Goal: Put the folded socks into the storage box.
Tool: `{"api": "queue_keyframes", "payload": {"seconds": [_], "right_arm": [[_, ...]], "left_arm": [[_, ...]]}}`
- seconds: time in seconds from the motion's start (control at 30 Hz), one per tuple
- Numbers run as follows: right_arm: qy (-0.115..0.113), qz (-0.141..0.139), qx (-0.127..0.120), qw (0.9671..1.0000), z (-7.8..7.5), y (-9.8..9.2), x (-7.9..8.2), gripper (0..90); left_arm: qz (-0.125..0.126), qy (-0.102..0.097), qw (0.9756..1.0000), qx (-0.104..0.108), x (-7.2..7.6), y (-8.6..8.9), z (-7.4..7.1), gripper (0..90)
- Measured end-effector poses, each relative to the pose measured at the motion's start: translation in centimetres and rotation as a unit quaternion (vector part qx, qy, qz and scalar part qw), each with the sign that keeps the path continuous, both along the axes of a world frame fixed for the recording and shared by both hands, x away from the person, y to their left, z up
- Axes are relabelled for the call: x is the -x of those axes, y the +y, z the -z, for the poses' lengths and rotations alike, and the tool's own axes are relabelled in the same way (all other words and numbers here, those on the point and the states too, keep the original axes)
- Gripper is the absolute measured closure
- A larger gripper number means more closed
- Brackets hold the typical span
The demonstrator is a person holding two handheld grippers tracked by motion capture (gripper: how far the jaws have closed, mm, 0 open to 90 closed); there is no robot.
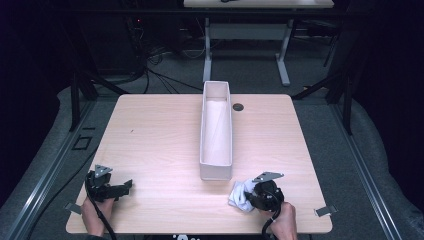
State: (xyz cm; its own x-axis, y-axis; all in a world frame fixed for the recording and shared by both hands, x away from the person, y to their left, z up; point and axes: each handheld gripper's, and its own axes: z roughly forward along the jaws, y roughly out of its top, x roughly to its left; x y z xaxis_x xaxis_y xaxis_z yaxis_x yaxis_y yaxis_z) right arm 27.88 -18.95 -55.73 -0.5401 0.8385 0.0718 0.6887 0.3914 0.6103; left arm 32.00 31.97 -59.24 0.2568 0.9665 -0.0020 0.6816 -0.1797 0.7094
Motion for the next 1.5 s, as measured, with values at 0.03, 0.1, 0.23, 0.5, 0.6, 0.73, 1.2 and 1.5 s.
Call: {"api": "queue_keyframes", "payload": {"seconds": [0.03, 0.1, 0.23, 0.5, 0.6, 0.73, 1.2, 1.5], "right_arm": [[-0.001, 0.001, 0.001, 1.0000, 0.0, 0.0, 0.0, 69.8], [-0.002, 0.002, 0.003, 1.0000, -0.1, 0.0, 0.0, 70.0], [0.000, 0.002, 0.004, 1.0000, -0.2, -0.2, 0.0, 70.3], [-0.002, 0.008, 0.010, 0.9999, -0.8, -0.9, -0.2, 70.6], [-0.004, 0.013, 0.012, 0.9998, -1.1, -1.1, -0.5, 70.7], [-0.009, 0.015, 0.018, 0.9997, -1.8, -1.3, -1.1, 70.8], [-0.013, 0.016, 0.033, 0.9993, -3.8, -1.9, -2.7, 70.9], [-0.023, 0.022, 0.038, 0.9988, -5.1, -2.3, -3.8, 70.9]], "left_arm": [[0.000, 0.000, 1.0000, 0.000, 0.0, 0.0, 0.0, 0.6], [0.000, 0.000, 1.0000, 0.000, 0.0, 0.0, 0.0, 0.7], [0.000, 0.000, 1.0000, 0.000, 0.0, 0.0, 0.0, 0.6], [0.000, 0.000, 1.0000, 0.000, 0.0, 0.0, 0.0, 0.7], [0.000, 0.000, 1.0000, 0.000, 0.0, 0.0, 0.0, 0.6], [0.000, 0.000, 1.0000, 0.000, 0.0, 0.0, 0.0, 0.6], [0.000, 0.000, 1.0000, 0.000, 0.0, 0.0, 0.0, 0.6], [0.000, 0.000, 1.0000, 0.000, 0.0, 0.0, 0.0, 0.6]]}}
